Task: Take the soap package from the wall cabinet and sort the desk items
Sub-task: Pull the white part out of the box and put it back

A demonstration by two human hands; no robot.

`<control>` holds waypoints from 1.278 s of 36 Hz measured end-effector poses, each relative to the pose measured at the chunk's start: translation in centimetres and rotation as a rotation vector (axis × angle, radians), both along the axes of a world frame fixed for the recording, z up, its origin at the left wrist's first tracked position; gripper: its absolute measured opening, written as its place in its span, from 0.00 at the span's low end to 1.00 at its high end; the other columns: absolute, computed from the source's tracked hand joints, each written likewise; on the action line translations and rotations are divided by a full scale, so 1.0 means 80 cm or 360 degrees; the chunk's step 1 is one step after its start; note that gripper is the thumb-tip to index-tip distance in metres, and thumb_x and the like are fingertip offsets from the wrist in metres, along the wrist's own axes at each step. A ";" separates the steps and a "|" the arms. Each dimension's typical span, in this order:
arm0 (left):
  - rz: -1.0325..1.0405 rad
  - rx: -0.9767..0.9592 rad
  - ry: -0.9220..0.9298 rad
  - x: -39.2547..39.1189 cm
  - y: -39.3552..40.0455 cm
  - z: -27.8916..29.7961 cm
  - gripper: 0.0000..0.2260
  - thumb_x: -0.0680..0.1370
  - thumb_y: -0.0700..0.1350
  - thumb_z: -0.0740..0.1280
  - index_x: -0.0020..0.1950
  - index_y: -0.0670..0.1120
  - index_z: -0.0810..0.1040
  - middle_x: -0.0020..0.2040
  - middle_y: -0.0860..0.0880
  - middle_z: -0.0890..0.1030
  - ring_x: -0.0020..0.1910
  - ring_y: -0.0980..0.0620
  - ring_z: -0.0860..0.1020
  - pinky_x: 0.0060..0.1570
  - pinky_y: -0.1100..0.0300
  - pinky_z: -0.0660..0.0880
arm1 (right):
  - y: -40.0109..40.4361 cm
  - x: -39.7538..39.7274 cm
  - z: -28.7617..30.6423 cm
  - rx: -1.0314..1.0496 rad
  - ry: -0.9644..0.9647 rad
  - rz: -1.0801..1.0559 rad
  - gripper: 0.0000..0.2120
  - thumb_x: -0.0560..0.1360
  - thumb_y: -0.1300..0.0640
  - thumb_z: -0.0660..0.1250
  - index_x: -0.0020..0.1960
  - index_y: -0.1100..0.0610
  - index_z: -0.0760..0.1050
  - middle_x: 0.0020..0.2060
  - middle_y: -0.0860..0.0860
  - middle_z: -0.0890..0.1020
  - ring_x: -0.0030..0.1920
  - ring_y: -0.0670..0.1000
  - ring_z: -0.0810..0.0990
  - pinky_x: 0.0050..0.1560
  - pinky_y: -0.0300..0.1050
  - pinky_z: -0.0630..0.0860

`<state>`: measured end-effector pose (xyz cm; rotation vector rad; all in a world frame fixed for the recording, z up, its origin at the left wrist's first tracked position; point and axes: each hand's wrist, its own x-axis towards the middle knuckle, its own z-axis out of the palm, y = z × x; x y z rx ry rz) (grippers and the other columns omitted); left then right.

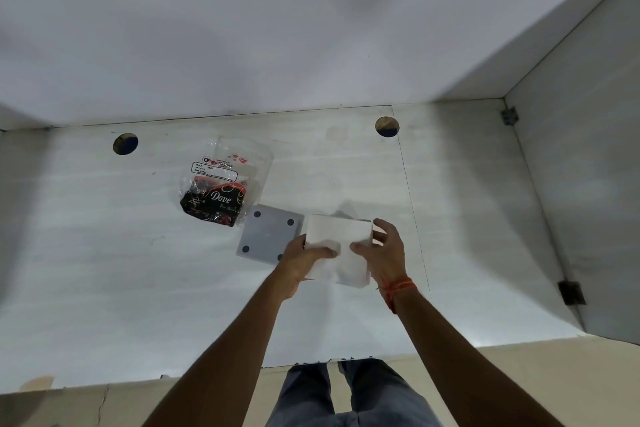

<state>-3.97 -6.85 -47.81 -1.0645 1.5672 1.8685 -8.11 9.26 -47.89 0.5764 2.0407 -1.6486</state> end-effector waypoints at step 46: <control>-0.0830 -0.1415 0.0508 0.031 0.016 -0.020 0.19 0.75 0.51 0.71 0.63 0.49 0.73 0.64 0.49 0.73 0.57 0.50 0.78 0.57 0.56 0.78 | 0.029 0.022 -0.023 0.1481 0.0990 0.1148 0.16 0.68 0.58 0.74 0.55 0.57 0.79 0.50 0.56 0.81 0.48 0.59 0.79 0.45 0.54 0.78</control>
